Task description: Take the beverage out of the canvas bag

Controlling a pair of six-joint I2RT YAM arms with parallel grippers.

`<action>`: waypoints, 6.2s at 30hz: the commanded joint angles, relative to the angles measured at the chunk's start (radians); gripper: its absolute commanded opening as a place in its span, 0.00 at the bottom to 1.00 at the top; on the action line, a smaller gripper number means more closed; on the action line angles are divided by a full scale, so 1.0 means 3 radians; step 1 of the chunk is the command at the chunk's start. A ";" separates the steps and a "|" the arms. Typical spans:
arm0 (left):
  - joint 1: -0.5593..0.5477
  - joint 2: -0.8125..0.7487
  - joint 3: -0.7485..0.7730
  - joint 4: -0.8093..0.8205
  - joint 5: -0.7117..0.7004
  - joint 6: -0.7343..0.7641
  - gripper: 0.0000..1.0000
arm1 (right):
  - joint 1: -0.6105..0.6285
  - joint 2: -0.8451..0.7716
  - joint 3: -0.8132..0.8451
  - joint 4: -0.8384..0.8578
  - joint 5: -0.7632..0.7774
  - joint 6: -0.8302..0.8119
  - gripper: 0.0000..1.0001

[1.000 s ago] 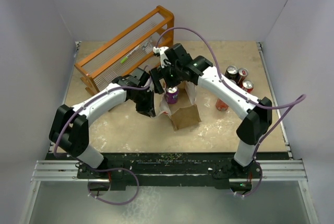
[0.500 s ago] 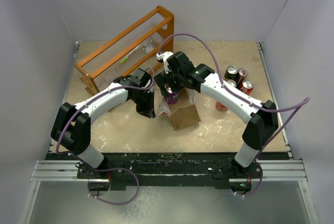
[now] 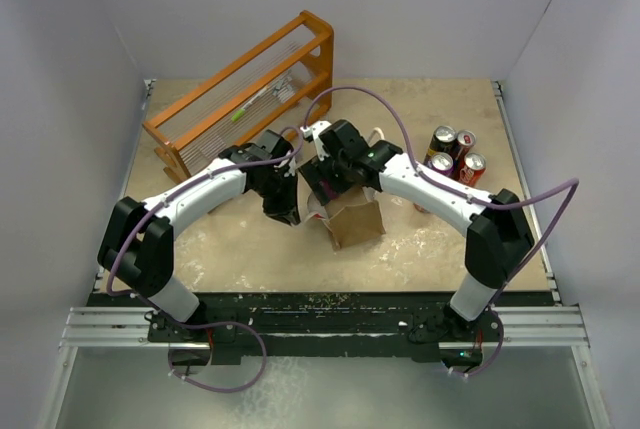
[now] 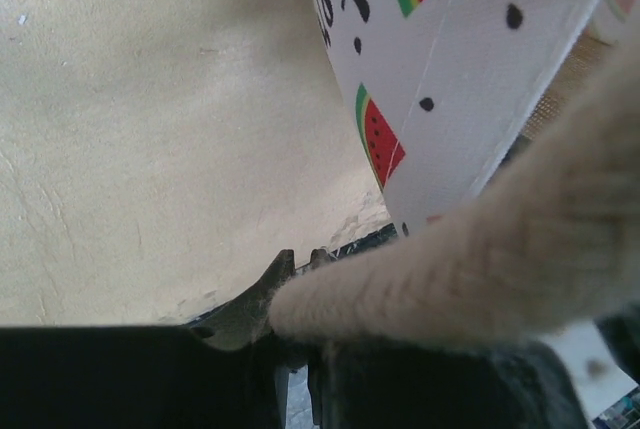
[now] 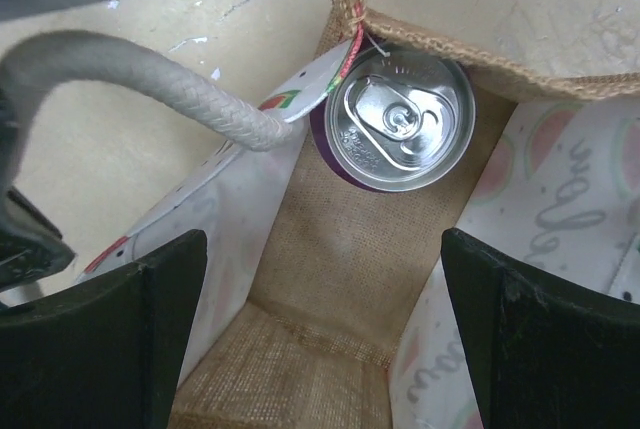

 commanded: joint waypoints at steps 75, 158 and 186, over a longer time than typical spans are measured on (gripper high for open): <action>-0.0014 0.0077 0.0183 0.0064 0.0166 0.0223 0.00 | -0.0259 -0.0485 0.0477 0.0005 -0.0137 0.0149 0.00; -0.0018 -0.0001 0.0162 0.0029 0.0333 0.0205 0.00 | -0.2663 -0.1234 -0.2107 0.1278 0.1385 0.1508 0.11; -0.0018 -0.0473 0.0360 -0.0049 0.0392 0.0140 0.65 | -0.2659 -0.2343 -0.1873 0.0391 0.1211 0.1378 1.00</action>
